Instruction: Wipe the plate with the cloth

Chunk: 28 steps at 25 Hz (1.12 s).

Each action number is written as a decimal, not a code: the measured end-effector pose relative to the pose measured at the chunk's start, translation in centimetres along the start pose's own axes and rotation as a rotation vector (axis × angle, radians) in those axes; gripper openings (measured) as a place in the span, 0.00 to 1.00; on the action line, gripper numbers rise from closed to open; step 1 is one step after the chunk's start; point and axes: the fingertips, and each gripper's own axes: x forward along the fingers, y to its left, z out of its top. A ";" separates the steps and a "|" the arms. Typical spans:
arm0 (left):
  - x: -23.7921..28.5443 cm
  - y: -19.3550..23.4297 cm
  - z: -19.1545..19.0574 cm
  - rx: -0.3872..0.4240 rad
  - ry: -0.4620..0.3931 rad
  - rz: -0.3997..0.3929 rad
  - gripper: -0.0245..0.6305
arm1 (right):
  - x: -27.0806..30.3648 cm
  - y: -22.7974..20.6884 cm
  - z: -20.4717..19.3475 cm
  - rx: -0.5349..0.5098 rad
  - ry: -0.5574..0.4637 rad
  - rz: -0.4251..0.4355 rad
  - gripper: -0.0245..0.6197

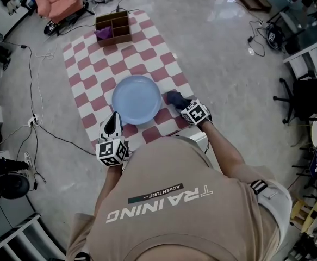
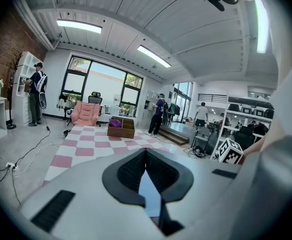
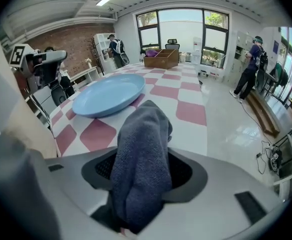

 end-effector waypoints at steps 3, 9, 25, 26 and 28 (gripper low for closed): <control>-0.2 0.1 0.1 -0.002 -0.008 0.006 0.06 | -0.6 0.5 0.3 -0.015 0.010 0.012 0.48; -0.3 0.4 0.3 -0.007 -0.022 0.013 0.06 | -4.7 0.4 4.9 0.019 -0.171 -0.015 0.52; -0.8 2.6 5.4 0.054 -0.140 0.053 0.06 | -13.7 8.3 24.6 -0.312 -0.678 0.077 0.08; -1.2 2.7 6.6 0.057 -0.170 0.058 0.06 | -14.4 9.0 25.5 -0.332 -0.707 0.088 0.07; -2.1 2.9 9.0 0.067 -0.229 0.066 0.06 | -15.4 10.4 27.1 -0.351 -0.756 0.114 0.07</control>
